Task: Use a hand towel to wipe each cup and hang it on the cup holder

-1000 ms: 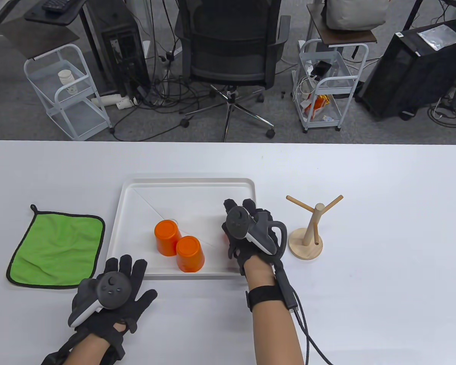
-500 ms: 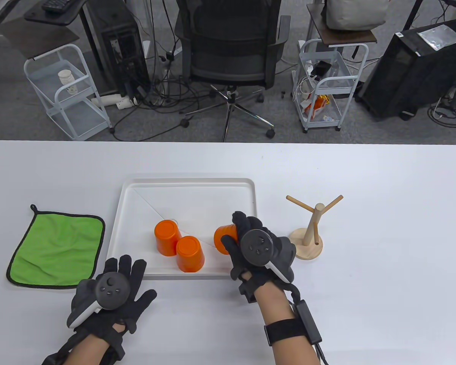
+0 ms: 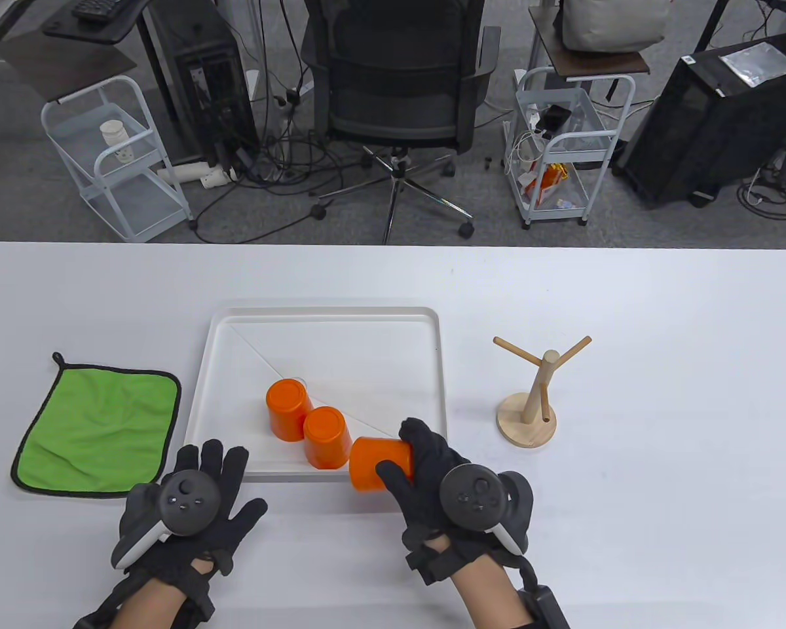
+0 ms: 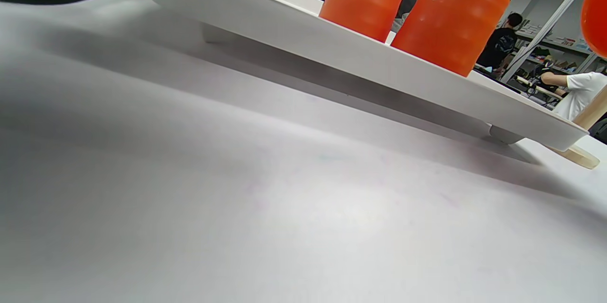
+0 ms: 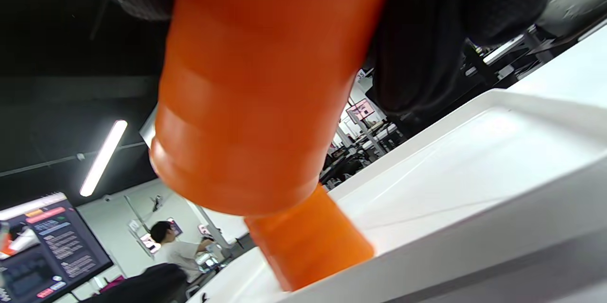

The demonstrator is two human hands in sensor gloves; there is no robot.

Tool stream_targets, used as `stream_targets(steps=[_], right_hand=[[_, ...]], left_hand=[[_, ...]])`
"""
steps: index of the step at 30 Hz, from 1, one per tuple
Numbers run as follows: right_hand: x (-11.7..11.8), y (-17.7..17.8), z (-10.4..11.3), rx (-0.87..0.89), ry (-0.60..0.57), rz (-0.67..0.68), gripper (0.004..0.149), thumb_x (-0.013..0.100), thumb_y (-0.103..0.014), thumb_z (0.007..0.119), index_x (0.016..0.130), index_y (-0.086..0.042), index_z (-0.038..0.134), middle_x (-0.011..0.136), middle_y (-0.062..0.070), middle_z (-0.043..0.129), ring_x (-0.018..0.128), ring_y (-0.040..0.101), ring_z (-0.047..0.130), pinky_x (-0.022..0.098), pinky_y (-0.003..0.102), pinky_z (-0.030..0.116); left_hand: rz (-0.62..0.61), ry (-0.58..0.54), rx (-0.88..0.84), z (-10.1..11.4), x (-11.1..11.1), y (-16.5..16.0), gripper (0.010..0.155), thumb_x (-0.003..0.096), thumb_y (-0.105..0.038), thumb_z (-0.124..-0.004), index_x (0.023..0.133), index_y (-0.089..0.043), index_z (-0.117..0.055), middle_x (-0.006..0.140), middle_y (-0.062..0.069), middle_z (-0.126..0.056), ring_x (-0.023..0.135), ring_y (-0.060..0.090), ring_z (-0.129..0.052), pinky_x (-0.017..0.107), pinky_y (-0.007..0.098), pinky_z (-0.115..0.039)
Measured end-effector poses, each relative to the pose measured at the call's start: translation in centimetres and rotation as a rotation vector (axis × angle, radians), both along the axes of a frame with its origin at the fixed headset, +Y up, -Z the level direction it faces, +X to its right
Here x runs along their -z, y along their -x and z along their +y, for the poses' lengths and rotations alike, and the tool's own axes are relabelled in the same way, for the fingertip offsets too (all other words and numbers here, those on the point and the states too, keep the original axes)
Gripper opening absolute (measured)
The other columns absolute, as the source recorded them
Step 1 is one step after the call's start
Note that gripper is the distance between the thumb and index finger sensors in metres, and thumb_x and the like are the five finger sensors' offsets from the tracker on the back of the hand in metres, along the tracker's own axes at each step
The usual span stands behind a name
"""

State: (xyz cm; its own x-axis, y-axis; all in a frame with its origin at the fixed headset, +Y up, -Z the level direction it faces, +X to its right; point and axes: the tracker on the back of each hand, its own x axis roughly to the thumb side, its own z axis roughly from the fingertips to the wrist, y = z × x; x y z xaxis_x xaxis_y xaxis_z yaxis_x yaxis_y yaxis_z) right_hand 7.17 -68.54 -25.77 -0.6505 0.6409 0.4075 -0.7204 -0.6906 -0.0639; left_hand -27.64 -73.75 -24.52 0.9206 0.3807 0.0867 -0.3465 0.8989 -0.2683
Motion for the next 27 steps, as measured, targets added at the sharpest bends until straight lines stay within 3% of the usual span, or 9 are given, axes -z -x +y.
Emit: stream_targets(steps=[15,22,27], right_hand=[[-1.5,1.4,-1.6,0.113,0.041,0.085,0.076,0.05,-0.058,0.064,0.099,-0.004,0.042,0.088,0.025,0.08,0.053,0.039,0.098,0.055,0.06,0.075],[-1.8,1.7,-1.9,0.12,0.058,0.104,0.076,0.05,-0.059,0.063,0.099,-0.005,0.042,0.088,0.024,0.08,0.053,0.038,0.098,0.056,0.059,0.076],[-1.9,1.9,-2.0,0.133,0.076,0.123,0.076,0.05,-0.059,0.063,0.099,-0.005,0.041,0.088,0.024,0.08,0.053,0.038,0.098,0.056,0.059,0.076]], left_hand=[[0.096,-0.066,-0.07,2.2,-0.2,3.2,0.085,0.0422,-0.066,-0.059,0.109,-0.022,-0.03,0.117,0.015,-0.019,0.104,0.048,-0.014,0.071,0.07,-0.027],[0.22,-0.032,0.095,2.5,0.8,8.0,0.085,0.0423,-0.064,-0.062,0.109,-0.024,-0.031,0.117,0.013,-0.019,0.105,0.046,-0.013,0.072,0.07,-0.024],[0.3,0.055,0.22,1.9,2.2,10.9,0.084,0.0427,-0.061,-0.067,0.109,-0.026,-0.03,0.118,0.01,-0.018,0.106,0.045,-0.012,0.074,0.069,-0.023]])
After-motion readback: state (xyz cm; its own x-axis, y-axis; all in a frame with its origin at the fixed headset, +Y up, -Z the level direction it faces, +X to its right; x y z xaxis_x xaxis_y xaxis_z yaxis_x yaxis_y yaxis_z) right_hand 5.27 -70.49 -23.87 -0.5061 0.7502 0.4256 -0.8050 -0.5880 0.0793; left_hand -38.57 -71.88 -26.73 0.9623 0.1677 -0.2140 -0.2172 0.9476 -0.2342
